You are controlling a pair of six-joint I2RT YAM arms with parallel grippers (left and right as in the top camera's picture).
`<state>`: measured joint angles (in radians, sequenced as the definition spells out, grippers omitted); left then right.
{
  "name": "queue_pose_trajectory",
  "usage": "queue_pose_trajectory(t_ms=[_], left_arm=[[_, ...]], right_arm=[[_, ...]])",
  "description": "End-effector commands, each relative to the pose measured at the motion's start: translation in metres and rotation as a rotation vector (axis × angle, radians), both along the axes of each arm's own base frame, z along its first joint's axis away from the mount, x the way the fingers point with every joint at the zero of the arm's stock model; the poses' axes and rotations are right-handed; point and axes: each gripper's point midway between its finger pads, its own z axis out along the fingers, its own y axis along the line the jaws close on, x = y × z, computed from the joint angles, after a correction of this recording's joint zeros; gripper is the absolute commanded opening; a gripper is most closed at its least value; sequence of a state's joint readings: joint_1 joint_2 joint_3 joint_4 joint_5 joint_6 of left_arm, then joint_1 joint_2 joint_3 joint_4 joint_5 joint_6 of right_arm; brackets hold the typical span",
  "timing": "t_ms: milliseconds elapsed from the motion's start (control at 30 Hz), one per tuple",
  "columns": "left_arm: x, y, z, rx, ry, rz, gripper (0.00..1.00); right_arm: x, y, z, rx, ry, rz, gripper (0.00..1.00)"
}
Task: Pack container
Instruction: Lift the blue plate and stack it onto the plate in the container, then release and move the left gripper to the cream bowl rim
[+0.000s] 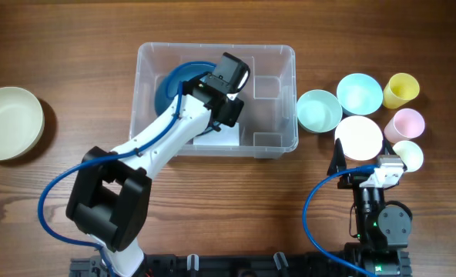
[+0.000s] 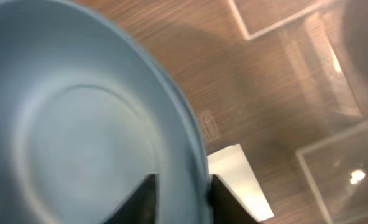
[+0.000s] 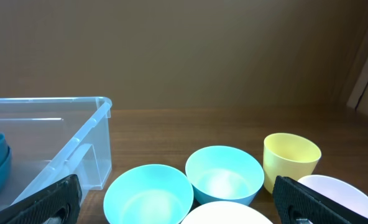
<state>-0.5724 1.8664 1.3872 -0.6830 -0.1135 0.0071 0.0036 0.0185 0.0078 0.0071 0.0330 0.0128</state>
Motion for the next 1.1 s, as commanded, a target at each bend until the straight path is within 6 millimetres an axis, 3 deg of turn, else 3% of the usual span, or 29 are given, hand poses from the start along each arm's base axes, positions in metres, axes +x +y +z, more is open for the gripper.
queue_pose_trajectory(t_ms=[0,167,333,400,600,800,933,1067], left_arm=[[0.004,-0.005,0.007,-0.036,-0.004,-0.011,0.49],[0.008,-0.014,0.021,-0.12,-0.029,0.046,0.47],[0.014,-0.017,0.06,-0.181,-0.116,0.044,0.47],[0.013,-0.017,0.076,-0.206,-0.147,0.043,0.52],[0.012,-0.006,0.115,-0.26,-0.221,0.109,0.45],[0.022,0.057,0.164,-0.365,-0.311,0.4,0.46],[0.019,0.115,0.171,-0.353,-0.302,0.56,0.45],[0.009,0.19,0.164,-0.289,-0.265,0.741,0.43]], right_arm=[[0.0,0.001,0.0,-0.01,-0.005,0.01,1.0],[0.0,0.001,0.0,-0.01,-0.005,0.01,1.0],[0.0,0.001,0.0,-0.01,-0.005,0.01,1.0],[0.0,0.001,0.0,-0.01,-0.005,0.01,1.0],[0.0,0.001,0.0,-0.01,-0.005,0.01,1.0],[0.0,0.001,0.0,-0.01,-0.005,0.01,1.0],[0.0,0.001,0.0,-0.01,-0.005,0.01,1.0],[0.0,0.001,0.0,-0.01,-0.005,0.01,1.0]])
